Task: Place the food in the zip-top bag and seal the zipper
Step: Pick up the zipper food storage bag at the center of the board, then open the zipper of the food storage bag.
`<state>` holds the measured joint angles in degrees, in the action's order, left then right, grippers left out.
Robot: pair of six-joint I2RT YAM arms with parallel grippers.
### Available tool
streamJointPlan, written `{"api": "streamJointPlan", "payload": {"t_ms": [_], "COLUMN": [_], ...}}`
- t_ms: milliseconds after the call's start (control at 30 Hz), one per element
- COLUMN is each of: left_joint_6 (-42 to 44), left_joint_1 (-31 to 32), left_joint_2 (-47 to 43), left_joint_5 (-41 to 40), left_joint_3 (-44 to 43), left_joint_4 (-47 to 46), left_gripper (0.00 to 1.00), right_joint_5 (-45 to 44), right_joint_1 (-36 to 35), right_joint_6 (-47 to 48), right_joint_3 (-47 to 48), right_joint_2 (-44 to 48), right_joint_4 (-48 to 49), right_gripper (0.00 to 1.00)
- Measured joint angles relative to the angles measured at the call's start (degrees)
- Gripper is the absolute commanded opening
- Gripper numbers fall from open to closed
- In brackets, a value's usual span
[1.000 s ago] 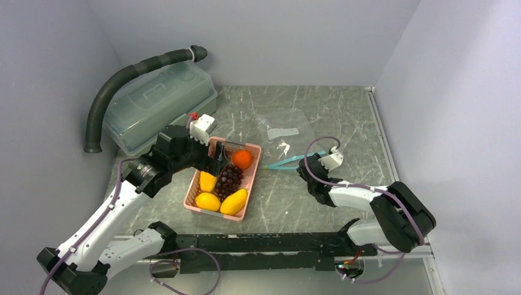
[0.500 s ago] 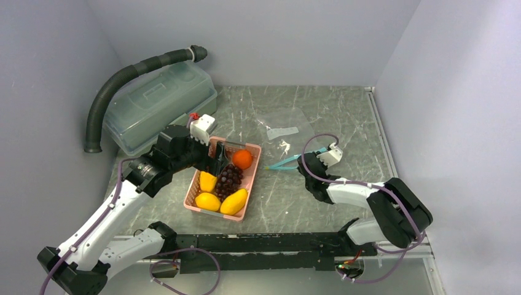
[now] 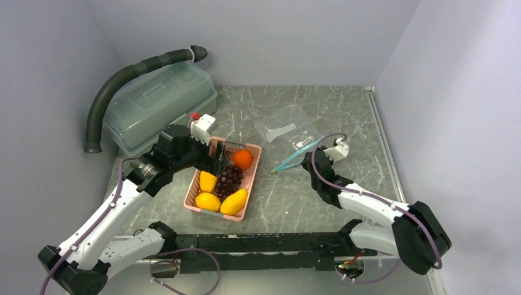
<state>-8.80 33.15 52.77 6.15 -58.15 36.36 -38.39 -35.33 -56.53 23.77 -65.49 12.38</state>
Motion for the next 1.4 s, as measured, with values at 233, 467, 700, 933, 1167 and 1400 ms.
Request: {"api": "streamJointPlan", "payload": {"t_ms": [233,467,700,933,1167,1400], "left_joint_6": [-1.64,-3.52,-5.53,-7.65,-10.86,-13.22], "left_joint_1": [0.04,0.09,2.03,11.06,18.25,23.78], "left_joint_2": [0.35,1.05,2.01,6.82,12.92,18.49], "left_joint_5": [0.48,3.19,2.93,-4.2,-12.7,-20.06], "left_joint_3": [-0.13,-2.08,-3.58,-7.58,-11.67,-14.27], "left_joint_4": [0.04,0.37,2.03,2.38,1.57,-1.38], "left_gripper": [0.99,0.99,0.99,1.0,0.97,0.93], "right_joint_5": [1.38,4.68,10.14,13.29,14.16,14.69], "right_joint_1": [0.0,0.0,-0.46,-3.1,-5.68,-7.45], "right_joint_6": [4.42,9.51,13.62,15.96,16.37,16.46], "right_joint_3": [4.46,10.1,18.23,27.67,35.8,38.62], "right_joint_2": [6.32,10.4,10.86,9.14,5.99,4.68], "right_joint_4": [-7.91,-16.39,-24.17,-32.74,-41.55,-47.43], "right_gripper": [0.0,0.0,0.0,0.0,0.0,0.0]}}
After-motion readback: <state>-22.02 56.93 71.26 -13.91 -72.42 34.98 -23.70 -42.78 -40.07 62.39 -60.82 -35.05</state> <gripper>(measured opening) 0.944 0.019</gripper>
